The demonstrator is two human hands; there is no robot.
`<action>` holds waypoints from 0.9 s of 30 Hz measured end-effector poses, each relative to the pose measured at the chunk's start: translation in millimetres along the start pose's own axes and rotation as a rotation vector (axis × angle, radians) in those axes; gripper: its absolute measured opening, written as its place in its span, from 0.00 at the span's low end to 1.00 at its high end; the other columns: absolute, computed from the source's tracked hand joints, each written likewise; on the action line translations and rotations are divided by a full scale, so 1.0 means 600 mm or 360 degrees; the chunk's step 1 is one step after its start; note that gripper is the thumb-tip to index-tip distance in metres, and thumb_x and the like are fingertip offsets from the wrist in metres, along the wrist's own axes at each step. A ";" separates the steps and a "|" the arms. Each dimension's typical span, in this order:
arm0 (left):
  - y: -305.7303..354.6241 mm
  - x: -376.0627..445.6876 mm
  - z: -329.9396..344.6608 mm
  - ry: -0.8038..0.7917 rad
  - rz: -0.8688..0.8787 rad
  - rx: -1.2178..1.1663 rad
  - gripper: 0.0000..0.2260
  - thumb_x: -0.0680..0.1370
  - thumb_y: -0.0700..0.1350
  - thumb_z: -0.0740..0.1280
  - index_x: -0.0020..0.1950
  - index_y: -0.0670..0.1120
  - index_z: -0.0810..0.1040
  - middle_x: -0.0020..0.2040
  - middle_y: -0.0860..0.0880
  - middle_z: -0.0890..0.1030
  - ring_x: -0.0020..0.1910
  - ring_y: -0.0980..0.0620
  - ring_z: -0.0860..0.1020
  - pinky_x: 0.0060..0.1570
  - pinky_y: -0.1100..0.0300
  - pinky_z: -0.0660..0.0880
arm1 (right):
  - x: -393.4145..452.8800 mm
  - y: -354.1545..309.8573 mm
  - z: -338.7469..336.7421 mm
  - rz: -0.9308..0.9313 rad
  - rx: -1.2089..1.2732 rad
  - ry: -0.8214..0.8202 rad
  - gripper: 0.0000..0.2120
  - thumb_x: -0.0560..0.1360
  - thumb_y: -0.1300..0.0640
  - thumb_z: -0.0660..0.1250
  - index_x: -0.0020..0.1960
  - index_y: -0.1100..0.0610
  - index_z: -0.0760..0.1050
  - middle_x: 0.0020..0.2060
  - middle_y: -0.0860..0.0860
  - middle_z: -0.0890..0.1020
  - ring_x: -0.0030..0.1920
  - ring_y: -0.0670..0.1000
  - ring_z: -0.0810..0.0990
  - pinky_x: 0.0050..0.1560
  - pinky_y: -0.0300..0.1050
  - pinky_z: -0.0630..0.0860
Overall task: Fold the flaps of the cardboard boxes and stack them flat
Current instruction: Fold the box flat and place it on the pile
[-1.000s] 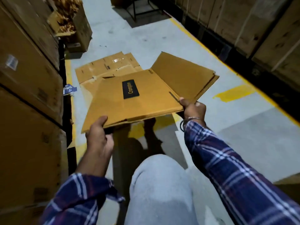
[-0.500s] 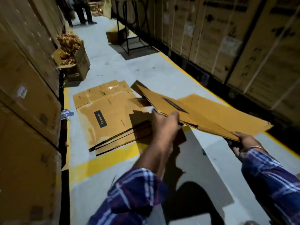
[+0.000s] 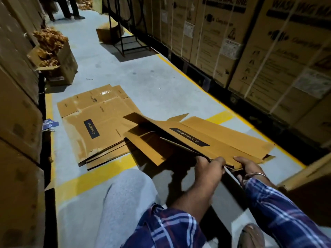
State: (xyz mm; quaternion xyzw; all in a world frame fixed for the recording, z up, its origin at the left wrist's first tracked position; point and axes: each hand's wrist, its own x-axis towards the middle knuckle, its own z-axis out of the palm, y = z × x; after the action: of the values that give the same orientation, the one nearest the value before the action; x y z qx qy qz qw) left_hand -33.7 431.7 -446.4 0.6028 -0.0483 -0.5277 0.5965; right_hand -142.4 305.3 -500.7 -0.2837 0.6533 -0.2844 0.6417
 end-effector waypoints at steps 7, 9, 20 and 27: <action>0.005 -0.012 -0.076 -0.0242 -0.0341 -0.0285 0.25 0.69 0.59 0.80 0.61 0.51 0.79 0.62 0.41 0.78 0.58 0.40 0.81 0.58 0.37 0.79 | 0.058 0.034 -0.015 -0.0209 -0.0420 0.0385 0.29 0.60 0.55 0.78 0.58 0.64 0.75 0.50 0.61 0.82 0.48 0.63 0.82 0.54 0.60 0.80; 0.006 0.001 -0.095 -0.0031 -0.0356 -0.0215 0.31 0.65 0.63 0.81 0.63 0.54 0.77 0.65 0.43 0.76 0.62 0.40 0.77 0.55 0.38 0.80 | 0.070 0.046 -0.024 -0.0201 -0.0461 0.0444 0.28 0.59 0.55 0.77 0.56 0.61 0.74 0.50 0.62 0.81 0.48 0.64 0.81 0.55 0.63 0.80; 0.031 0.049 -0.092 -0.0085 0.0042 0.0197 0.15 0.82 0.50 0.69 0.67 0.49 0.77 0.67 0.47 0.79 0.68 0.47 0.76 0.68 0.50 0.73 | -0.053 -0.061 0.037 -0.1391 -0.0018 -0.0001 0.17 0.76 0.67 0.69 0.63 0.55 0.76 0.53 0.51 0.85 0.51 0.49 0.85 0.51 0.40 0.80; 0.089 0.040 -0.117 -0.0103 0.0149 -0.0405 0.18 0.81 0.52 0.65 0.65 0.43 0.78 0.64 0.42 0.82 0.61 0.45 0.81 0.58 0.49 0.76 | -0.126 -0.102 0.041 -0.2702 -0.0973 -0.0021 0.30 0.67 0.67 0.68 0.69 0.54 0.78 0.51 0.51 0.82 0.50 0.57 0.80 0.47 0.46 0.76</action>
State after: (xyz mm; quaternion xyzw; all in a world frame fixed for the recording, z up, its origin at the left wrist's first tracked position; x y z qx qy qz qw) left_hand 56.0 446.9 -437.7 0.5019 -0.0282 -0.5204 0.6902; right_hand -116.1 319.0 -404.7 -0.8305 0.2674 -0.4746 0.1162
